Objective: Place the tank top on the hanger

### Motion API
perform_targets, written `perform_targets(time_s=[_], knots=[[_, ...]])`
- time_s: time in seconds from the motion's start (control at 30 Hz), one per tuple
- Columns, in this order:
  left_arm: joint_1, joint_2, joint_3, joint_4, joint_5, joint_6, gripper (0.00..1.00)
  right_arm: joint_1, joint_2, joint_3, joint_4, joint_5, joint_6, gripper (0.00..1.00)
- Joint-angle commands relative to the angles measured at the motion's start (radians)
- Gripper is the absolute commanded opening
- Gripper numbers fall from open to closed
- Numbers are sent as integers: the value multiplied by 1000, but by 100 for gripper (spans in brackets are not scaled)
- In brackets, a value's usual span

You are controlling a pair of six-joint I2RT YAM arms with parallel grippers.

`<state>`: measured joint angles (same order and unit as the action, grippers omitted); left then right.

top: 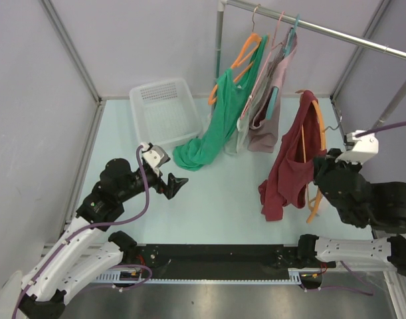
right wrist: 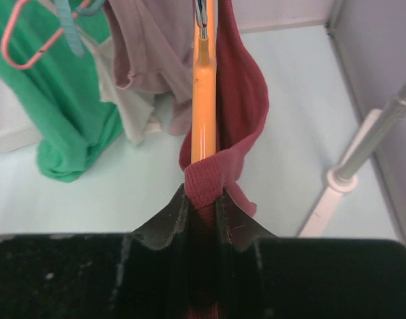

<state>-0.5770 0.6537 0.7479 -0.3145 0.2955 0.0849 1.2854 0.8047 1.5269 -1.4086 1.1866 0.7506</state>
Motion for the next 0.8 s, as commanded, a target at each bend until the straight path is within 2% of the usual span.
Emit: perform_targets(time_s=[0.0, 0.07, 0.1, 0.17, 0.2, 0.23, 0.3, 0.33, 0.37, 0.43, 0.47, 0.57, 0.77], knots=[[8, -12, -4, 35, 27, -20, 99, -122, 83, 41, -98, 26, -42, 0], [6, -16, -4, 37, 33, -22, 99, -181, 114, 38, -37, -10, -89, 0], [8, -14, -4, 37, 36, -24, 99, -211, 108, 18, 6, -51, -181, 0], [8, -20, -4, 35, 39, -24, 99, -320, 79, -23, 198, -128, -299, 0], [6, -23, -4, 35, 40, -25, 99, -366, 45, -63, 262, -230, -395, 0], [8, -29, -7, 37, 39, -24, 99, -490, 38, -79, 349, -287, -437, 0], [6, -34, -10, 40, 40, -25, 99, -637, 60, -108, 394, -477, -517, 0], [8, -35, -10, 38, 37, -27, 99, -773, 70, -117, 430, -549, -534, 0], [6, -37, -10, 38, 37, -25, 99, -849, 77, -128, 448, -665, -546, 0], [8, -37, -9, 35, 31, -24, 99, -1004, 67, -169, 512, -751, -589, 0], [8, -39, -10, 35, 31, -22, 99, -1046, 61, -178, 528, -816, -599, 0], [6, -37, -10, 35, 27, -20, 99, -1164, 54, -189, 556, -886, -626, 0], [8, -22, -9, 35, 33, -22, 99, -1221, 57, -131, 593, -973, -634, 0]])
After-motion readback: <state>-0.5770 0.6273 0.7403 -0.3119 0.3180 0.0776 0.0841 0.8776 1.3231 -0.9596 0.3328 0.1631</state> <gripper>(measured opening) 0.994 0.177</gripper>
